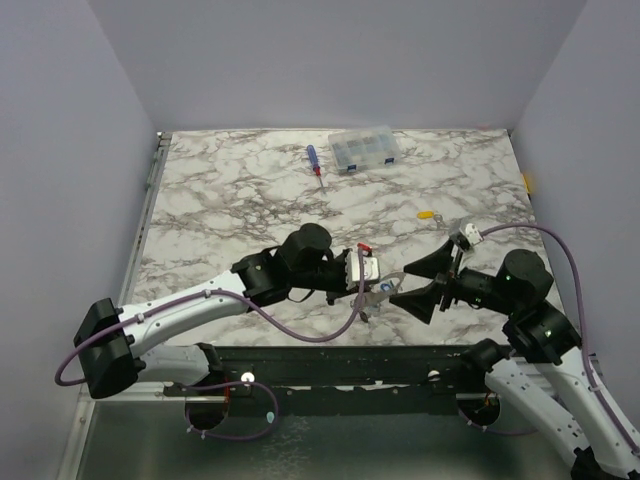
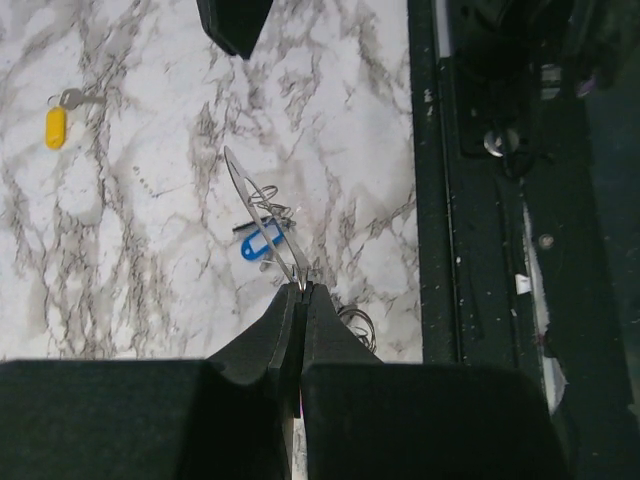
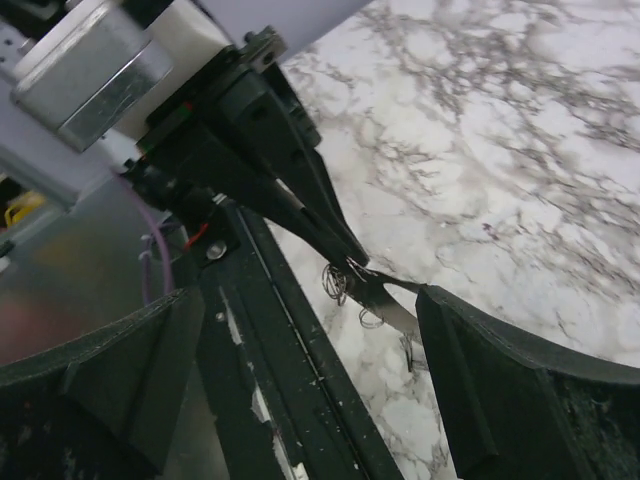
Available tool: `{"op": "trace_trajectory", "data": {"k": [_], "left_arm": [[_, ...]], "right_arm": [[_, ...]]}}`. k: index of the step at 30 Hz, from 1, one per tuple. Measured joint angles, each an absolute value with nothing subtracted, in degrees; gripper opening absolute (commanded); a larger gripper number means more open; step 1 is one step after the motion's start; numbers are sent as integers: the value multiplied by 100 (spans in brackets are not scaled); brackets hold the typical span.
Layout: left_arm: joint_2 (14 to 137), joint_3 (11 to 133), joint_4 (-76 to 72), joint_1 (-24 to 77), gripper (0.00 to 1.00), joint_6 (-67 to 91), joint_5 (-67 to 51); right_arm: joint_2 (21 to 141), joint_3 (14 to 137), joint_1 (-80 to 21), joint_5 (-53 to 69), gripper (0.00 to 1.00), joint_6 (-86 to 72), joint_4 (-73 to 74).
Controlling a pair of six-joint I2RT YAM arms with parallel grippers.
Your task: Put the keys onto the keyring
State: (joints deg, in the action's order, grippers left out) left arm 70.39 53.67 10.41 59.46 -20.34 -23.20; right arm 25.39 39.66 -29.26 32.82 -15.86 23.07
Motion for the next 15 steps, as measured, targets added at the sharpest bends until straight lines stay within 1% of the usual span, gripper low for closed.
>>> {"op": "trace_trajectory", "data": {"k": [4, 8, 15], "left_arm": [[6873, 5367, 832, 5815, 0, -1717, -3024], [6681, 5363, 556, 5780, 0, -1472, -3529], [6490, 5269, -60, 5756, 0, -1046, -4213]], "right_arm": [[2781, 4219, -2926, 4180, 98, -1223, 2257], [2735, 4357, -2926, 4827, 98, -773, 2204], [2427, 4303, -2926, 5223, 98, 38, 2060]]}}
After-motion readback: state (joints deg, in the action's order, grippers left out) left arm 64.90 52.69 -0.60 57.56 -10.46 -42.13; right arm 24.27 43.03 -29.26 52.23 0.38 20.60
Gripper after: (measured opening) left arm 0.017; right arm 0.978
